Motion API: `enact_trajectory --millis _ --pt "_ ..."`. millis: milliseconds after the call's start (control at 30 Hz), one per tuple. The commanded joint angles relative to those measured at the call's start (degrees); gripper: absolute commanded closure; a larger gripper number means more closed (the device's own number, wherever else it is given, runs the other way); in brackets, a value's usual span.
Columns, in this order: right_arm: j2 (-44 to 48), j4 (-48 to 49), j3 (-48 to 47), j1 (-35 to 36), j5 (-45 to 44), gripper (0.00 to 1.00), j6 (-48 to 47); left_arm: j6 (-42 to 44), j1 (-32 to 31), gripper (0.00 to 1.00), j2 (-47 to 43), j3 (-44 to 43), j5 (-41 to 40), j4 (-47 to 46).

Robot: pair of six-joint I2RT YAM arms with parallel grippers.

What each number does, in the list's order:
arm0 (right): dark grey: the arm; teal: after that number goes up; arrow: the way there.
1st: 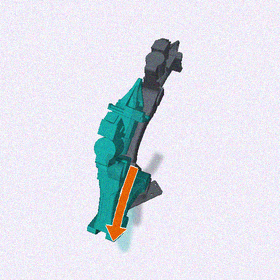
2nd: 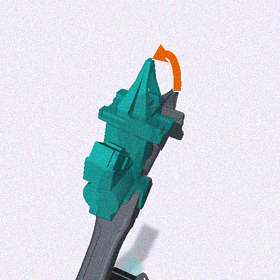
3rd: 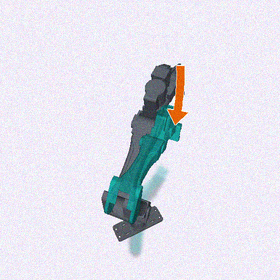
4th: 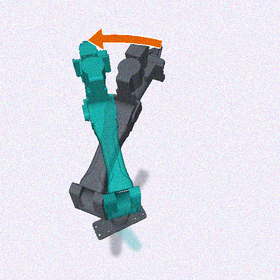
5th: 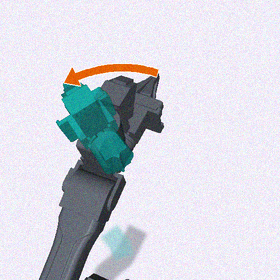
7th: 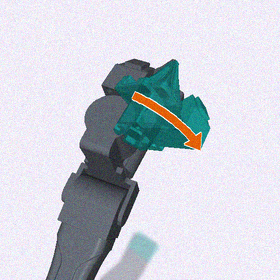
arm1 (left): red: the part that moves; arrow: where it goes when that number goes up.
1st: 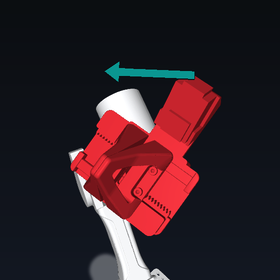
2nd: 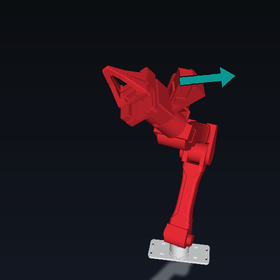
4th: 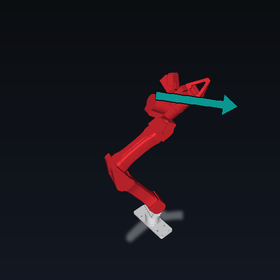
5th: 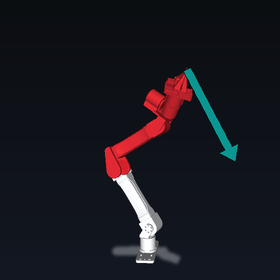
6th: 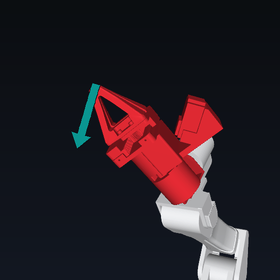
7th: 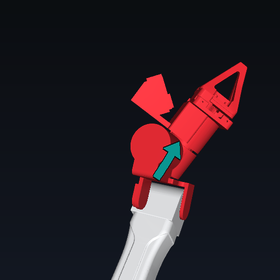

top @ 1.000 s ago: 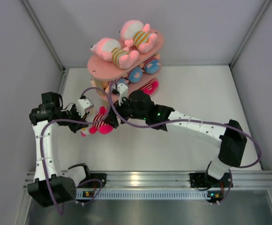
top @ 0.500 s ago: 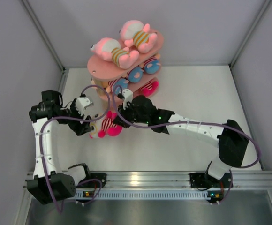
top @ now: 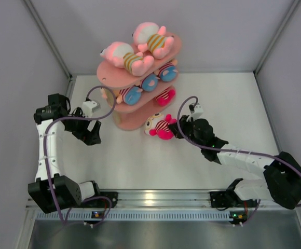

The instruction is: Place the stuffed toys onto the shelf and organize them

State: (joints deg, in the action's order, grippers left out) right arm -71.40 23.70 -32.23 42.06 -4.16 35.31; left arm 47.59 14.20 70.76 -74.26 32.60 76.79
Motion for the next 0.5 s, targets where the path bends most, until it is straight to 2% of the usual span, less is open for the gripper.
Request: enact_trajectory --millis 0,167,467 --pt "-2.51 18.29 -2.13 -0.23 -8.73 1.0 2.39 -3.3 -0.13 0.02 0.43 -1.07 -1.31 -0.68" --pt "-12.27 27.52 -6.96 -0.4 -9.11 1.0 3.71 -3.3 -0.13 0.02 0.17 0.69 -2.36 -1.82" --pt "-28.7 34.03 -14.34 -0.05 -11.12 1.0 9.68 -2.68 -0.13 0.02 1.22 1.75 -2.19 -2.79"
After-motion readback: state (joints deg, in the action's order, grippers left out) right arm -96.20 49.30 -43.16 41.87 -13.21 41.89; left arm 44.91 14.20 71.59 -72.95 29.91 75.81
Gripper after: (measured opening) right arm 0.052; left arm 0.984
